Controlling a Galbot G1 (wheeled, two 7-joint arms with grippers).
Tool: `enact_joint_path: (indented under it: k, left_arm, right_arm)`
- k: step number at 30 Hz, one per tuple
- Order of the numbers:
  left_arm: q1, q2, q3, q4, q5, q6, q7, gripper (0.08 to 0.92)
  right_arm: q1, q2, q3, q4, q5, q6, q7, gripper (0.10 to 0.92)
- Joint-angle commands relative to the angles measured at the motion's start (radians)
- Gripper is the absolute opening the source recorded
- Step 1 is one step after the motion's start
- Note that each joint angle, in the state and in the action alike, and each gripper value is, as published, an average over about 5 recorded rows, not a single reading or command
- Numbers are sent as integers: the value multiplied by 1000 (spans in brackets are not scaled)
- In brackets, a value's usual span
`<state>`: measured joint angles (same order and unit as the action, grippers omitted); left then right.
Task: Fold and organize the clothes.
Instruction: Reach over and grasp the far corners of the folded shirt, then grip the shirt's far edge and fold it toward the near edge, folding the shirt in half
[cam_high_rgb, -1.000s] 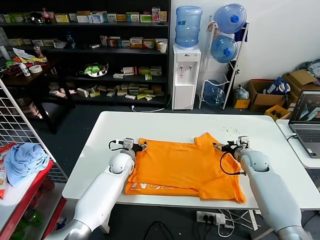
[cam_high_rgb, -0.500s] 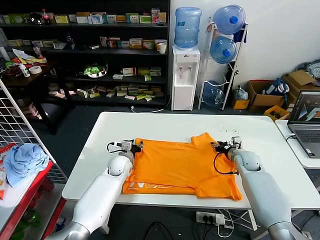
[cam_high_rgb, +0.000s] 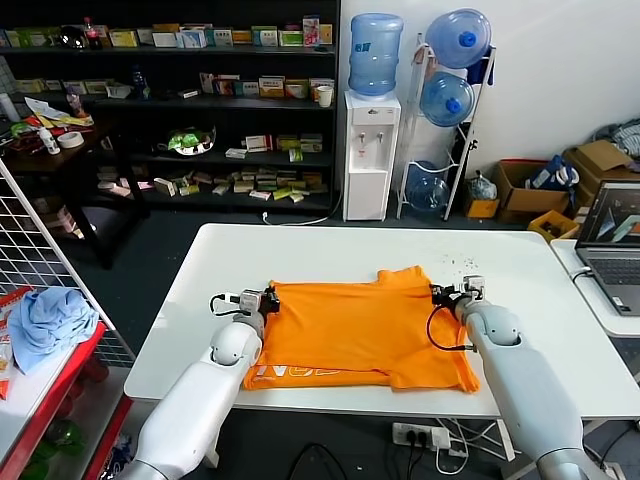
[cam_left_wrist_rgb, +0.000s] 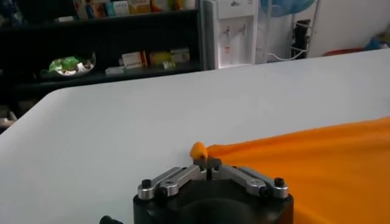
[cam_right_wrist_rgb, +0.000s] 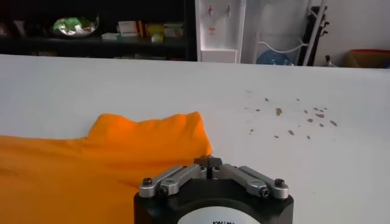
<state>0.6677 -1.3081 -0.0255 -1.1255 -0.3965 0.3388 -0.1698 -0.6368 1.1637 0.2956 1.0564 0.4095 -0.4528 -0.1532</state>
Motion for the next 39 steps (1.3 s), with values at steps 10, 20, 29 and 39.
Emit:
enact_joint_path:
  k: [10, 20, 29, 39]
  left_arm:
    - [218, 185, -37, -423, 32, -94, -56, 94]
    - [511, 246, -58, -659, 28, -77, -103, 94]
    - [654, 229, -79, -736, 55, -79, -128, 94]
    - [703, 194, -106, -732, 79, -111, -132, 106]
  right_arm:
    - [-331, -166, 61, 534, 68, -39, 97, 125]
    - [-660, -242, 149, 787, 33, -56, 116, 125]
    - [-768, -226, 155, 822, -37, -58, 129, 125]
    - [-754, -204, 145, 804, -57, -69, 148, 151]
